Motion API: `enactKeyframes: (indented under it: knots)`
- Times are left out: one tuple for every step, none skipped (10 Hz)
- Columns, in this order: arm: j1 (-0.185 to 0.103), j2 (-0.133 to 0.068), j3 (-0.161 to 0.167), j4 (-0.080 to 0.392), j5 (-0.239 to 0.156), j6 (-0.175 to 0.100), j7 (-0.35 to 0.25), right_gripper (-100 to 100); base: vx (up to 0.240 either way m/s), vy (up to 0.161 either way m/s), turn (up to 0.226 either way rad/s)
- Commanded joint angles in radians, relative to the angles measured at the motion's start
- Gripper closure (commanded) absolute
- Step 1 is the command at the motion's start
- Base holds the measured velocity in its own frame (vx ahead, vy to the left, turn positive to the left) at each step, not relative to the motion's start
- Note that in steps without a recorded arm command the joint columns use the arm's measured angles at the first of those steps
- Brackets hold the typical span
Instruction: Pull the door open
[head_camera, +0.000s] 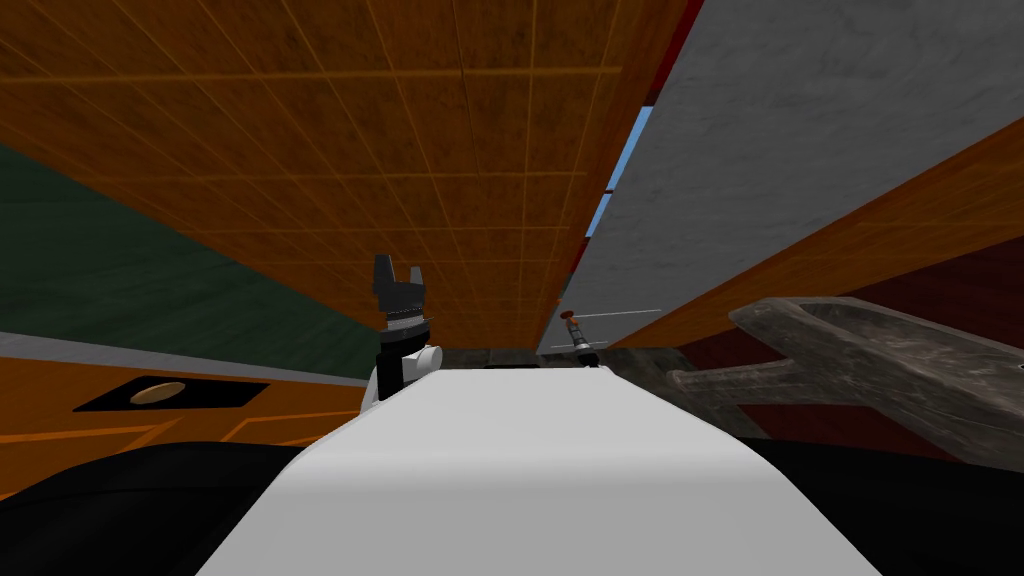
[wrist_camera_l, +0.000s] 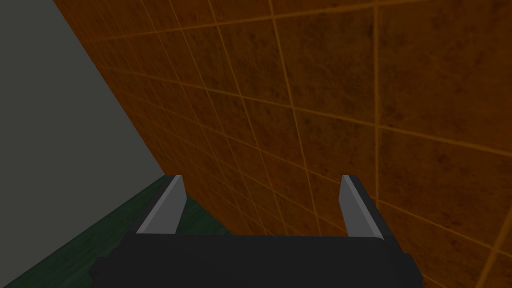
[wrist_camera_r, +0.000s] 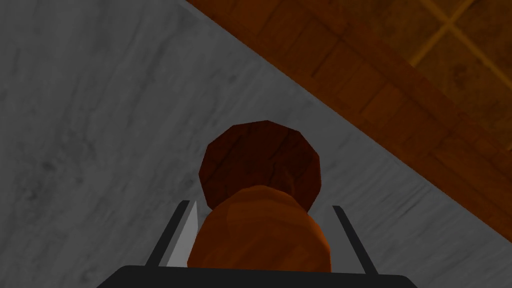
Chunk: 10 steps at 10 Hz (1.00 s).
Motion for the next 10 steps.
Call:
enactKeyframes:
  knots:
    - [-0.006,0.009,0.022,0.018,-0.001,-0.016,-0.05,100,-0.023,-0.005,-0.009]
    - [-0.006,0.009,0.022,0.018,-0.001,-0.016,-0.057,100,-0.019,0.002,-0.014]
    - [-0.012,0.006,0.032,0.027,-0.006,-0.02,-0.096,100,-0.02,0.001,-0.026]
    - [-0.012,0.006,0.032,0.027,-0.006,-0.02,-0.099,100,-0.02,0.006,-0.013]
    - [-0.018,0.004,0.042,0.036,-0.011,-0.025,-0.14,100,-0.025,-0.004,-0.018]
    - [-0.024,0.002,0.052,0.044,-0.016,-0.029,-0.167,100,-0.033,-0.006,-0.024]
    - [-0.024,0.002,0.052,0.044,-0.016,-0.029,-0.182,100,-0.027,-0.002,-0.006]
    - [-0.03,0.0,0.062,0.054,-0.021,-0.034,-0.216,100,-0.023,0.001,-0.019]
    - [-0.03,0.0,0.062,0.054,-0.021,-0.034,-0.223,100,-0.02,0.005,-0.011]
    - [-0.037,-0.002,0.073,0.063,-0.026,-0.038,-0.258,100,-0.019,0.004,-0.017]
